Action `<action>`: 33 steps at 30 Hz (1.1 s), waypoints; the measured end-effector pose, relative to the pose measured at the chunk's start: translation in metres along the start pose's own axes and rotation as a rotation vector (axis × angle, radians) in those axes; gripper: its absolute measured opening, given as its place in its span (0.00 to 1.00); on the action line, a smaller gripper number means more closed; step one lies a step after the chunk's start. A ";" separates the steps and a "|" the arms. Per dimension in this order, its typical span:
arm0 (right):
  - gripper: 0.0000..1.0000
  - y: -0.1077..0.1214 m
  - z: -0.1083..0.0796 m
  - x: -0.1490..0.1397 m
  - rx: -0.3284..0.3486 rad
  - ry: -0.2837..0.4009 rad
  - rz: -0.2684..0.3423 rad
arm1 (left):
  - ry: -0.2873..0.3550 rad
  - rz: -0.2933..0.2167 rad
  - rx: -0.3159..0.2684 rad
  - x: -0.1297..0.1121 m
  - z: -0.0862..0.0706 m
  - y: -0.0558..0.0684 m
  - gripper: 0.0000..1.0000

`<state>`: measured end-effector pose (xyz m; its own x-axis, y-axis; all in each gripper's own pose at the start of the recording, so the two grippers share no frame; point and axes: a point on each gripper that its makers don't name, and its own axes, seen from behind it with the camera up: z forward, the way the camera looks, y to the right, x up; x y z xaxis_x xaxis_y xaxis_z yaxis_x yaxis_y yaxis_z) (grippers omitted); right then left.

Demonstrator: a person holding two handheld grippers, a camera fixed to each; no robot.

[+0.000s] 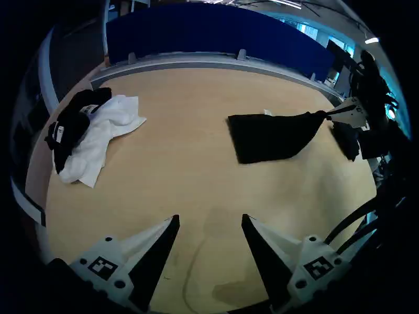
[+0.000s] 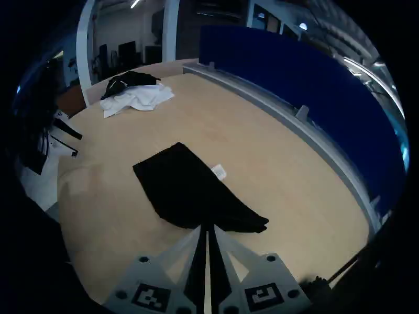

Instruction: Fold towel

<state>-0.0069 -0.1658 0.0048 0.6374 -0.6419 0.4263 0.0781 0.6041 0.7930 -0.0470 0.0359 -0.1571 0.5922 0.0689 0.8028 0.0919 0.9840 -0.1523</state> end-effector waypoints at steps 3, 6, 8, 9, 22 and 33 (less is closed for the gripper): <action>0.02 0.000 0.001 0.003 0.001 -0.005 -0.012 | 0.005 -0.004 -0.002 0.001 -0.001 0.000 0.88; 0.02 -0.002 0.004 0.009 0.007 -0.004 -0.025 | 0.009 -0.010 -0.004 0.001 -0.003 -0.001 0.88; 0.02 -0.004 0.006 0.017 0.015 0.000 -0.038 | 0.011 -0.014 -0.005 0.001 -0.004 -0.001 0.88; 0.02 -0.006 0.008 0.021 0.020 0.002 -0.046 | 0.013 -0.015 -0.005 0.001 -0.005 -0.002 0.88; 0.02 -0.066 0.057 0.077 0.141 0.026 -0.162 | 0.051 -0.046 0.017 0.004 -0.018 -0.012 0.88; 0.02 -0.142 0.138 0.067 0.270 -0.044 -0.148 | 0.086 -0.089 0.047 0.000 -0.026 -0.019 0.88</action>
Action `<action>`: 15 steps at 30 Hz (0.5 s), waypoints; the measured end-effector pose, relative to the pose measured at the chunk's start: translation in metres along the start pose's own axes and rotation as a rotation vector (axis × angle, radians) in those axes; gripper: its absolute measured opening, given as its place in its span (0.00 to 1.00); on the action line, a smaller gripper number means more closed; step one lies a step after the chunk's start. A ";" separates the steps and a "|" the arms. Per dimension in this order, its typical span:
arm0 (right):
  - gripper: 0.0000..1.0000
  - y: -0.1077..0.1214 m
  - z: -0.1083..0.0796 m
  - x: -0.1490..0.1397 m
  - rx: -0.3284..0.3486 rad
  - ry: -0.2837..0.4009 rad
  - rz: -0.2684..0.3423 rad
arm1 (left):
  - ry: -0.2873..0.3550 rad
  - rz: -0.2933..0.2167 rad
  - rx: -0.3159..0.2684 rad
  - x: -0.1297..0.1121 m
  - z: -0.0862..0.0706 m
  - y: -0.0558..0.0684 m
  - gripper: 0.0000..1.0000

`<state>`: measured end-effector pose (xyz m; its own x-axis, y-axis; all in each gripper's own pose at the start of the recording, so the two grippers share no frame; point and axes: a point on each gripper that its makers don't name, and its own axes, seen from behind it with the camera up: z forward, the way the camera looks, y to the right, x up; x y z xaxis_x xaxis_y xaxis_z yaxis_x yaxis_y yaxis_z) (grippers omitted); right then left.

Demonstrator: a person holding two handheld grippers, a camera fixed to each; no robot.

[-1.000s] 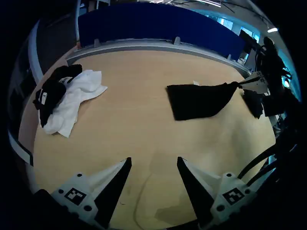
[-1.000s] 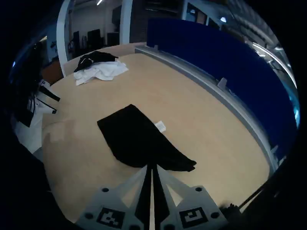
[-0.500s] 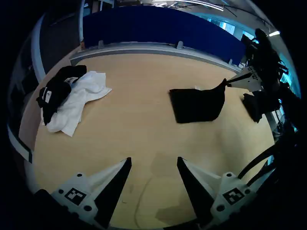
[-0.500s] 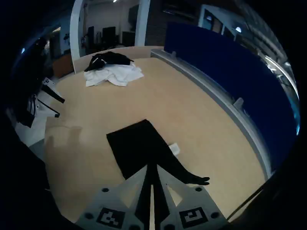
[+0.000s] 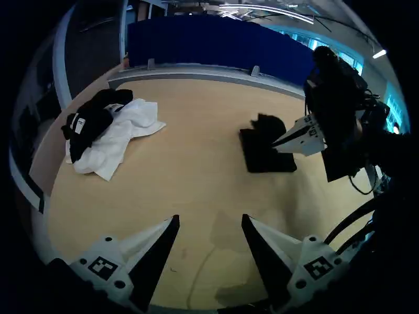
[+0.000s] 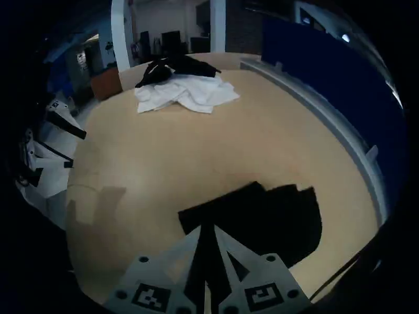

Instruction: Fold towel

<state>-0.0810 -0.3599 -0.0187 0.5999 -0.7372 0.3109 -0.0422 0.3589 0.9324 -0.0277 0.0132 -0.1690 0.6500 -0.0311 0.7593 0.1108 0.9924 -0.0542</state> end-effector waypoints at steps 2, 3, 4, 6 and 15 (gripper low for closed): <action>0.02 -0.007 0.015 -0.006 0.016 -0.020 0.014 | 0.003 -0.007 0.000 -0.001 -0.001 0.000 0.88; 0.02 -0.009 0.019 -0.009 0.020 -0.028 0.019 | 0.003 -0.008 0.000 -0.002 -0.001 -0.001 0.88; 0.02 -0.010 0.023 -0.012 0.023 -0.035 0.024 | 0.003 -0.010 0.000 -0.003 -0.002 -0.001 0.88; 0.02 -0.012 0.029 -0.016 0.027 -0.046 0.031 | 0.002 -0.012 0.001 -0.005 -0.002 -0.003 0.88; 0.16 -0.007 0.025 -0.013 0.007 -0.033 0.019 | 0.004 -0.019 -0.001 -0.006 -0.003 -0.008 0.88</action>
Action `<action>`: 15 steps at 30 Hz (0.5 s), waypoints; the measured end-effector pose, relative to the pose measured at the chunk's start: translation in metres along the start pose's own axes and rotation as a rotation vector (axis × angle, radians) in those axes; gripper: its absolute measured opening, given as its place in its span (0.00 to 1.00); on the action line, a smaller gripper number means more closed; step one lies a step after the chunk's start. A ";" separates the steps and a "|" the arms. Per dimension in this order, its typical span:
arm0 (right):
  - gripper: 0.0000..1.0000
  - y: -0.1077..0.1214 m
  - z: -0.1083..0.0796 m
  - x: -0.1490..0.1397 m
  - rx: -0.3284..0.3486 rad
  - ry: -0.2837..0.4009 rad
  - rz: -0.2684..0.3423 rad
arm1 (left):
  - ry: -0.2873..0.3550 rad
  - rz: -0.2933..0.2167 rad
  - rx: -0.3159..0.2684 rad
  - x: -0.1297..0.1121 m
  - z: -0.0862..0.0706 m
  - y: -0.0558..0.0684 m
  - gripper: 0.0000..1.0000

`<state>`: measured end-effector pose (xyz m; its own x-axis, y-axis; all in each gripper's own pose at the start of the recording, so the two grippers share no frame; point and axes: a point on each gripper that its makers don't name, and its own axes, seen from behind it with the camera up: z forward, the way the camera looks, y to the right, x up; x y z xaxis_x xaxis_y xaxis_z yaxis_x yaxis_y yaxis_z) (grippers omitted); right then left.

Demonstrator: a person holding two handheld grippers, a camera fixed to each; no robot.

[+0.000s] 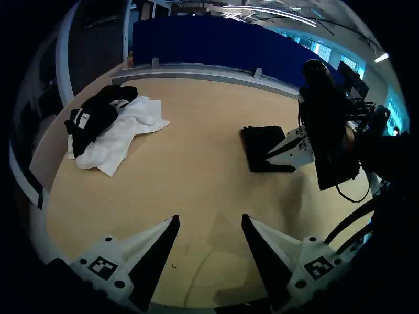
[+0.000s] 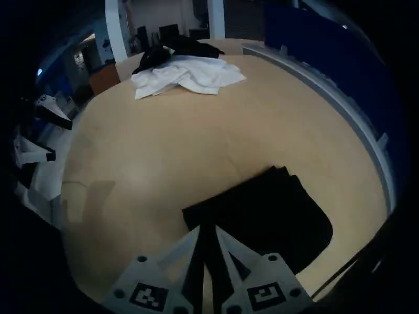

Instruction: Fold towel

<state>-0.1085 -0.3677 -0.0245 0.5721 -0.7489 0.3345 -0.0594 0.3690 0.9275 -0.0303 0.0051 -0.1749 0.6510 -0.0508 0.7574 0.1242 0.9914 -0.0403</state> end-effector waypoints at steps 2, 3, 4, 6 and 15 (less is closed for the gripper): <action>0.31 0.001 -0.004 0.002 -0.006 0.013 -0.008 | 0.000 0.002 -0.002 0.000 0.001 0.000 0.88; 0.34 0.000 -0.006 0.002 -0.008 0.018 -0.009 | 0.000 0.004 -0.002 0.001 0.001 0.000 0.88; 0.37 0.000 -0.008 0.002 -0.008 0.023 -0.010 | -0.001 0.005 -0.003 0.001 0.001 0.000 0.88; 0.41 0.001 -0.014 0.003 -0.016 0.032 -0.011 | -0.001 0.008 -0.004 0.001 0.002 0.000 0.88; 0.79 0.015 -0.045 -0.011 -0.115 0.073 0.041 | -0.002 0.019 -0.012 0.005 0.001 0.003 0.88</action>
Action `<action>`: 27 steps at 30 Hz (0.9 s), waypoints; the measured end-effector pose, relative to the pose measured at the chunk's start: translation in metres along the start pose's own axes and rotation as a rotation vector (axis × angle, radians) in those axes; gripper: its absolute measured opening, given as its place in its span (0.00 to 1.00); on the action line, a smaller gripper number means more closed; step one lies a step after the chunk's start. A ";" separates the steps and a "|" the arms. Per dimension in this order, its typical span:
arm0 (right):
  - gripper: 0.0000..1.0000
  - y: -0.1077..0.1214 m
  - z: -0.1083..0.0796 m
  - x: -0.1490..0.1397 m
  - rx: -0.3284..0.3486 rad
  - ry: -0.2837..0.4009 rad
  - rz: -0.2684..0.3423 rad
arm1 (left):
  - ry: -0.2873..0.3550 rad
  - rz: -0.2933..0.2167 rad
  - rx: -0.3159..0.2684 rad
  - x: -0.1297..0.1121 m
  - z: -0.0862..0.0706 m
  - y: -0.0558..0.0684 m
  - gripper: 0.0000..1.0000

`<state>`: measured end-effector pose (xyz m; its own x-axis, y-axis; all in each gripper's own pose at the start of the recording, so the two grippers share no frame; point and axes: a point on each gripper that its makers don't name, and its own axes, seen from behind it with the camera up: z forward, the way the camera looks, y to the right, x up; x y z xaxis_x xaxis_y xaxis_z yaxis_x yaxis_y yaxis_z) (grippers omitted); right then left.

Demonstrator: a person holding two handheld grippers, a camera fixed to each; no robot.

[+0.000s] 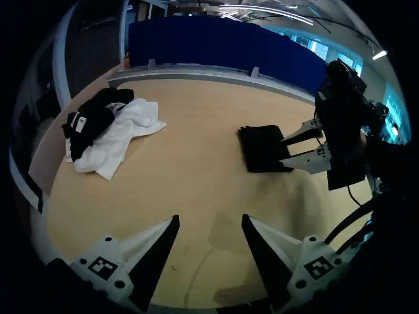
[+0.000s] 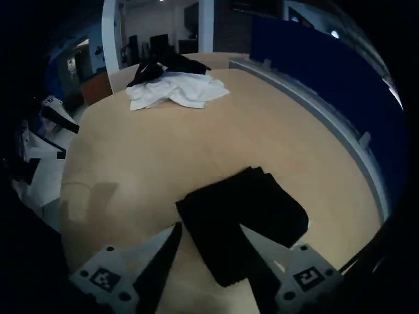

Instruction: Fold towel

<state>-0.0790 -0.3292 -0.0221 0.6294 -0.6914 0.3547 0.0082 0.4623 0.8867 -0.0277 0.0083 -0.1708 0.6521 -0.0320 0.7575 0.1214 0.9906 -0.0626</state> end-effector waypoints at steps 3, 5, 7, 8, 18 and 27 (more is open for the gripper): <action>0.92 0.009 -0.011 -0.013 -0.046 -0.003 0.037 | -0.001 0.003 -0.001 0.001 0.001 0.001 0.88; 0.99 0.015 -0.017 -0.024 -0.080 -0.011 0.061 | -0.002 0.007 -0.003 0.002 0.001 0.002 0.88; 0.99 0.018 -0.022 -0.037 -0.103 -0.026 0.082 | -0.002 0.012 -0.004 0.003 0.001 0.003 0.88; 0.99 0.020 -0.024 -0.044 -0.115 -0.034 0.094 | -0.002 0.015 -0.005 0.004 0.001 0.004 0.88; 0.94 0.022 -0.023 -0.075 -0.151 -0.069 0.170 | -0.002 0.018 -0.018 0.006 0.002 0.010 0.88; 0.80 0.020 -0.019 -0.083 -0.146 -0.079 0.195 | -0.003 0.018 -0.015 0.003 0.003 0.009 0.88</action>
<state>-0.1160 -0.2518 -0.0395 0.5673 -0.6199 0.5421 0.0084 0.6626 0.7489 -0.0264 0.0177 -0.1672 0.6521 -0.0141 0.7580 0.1210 0.9889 -0.0857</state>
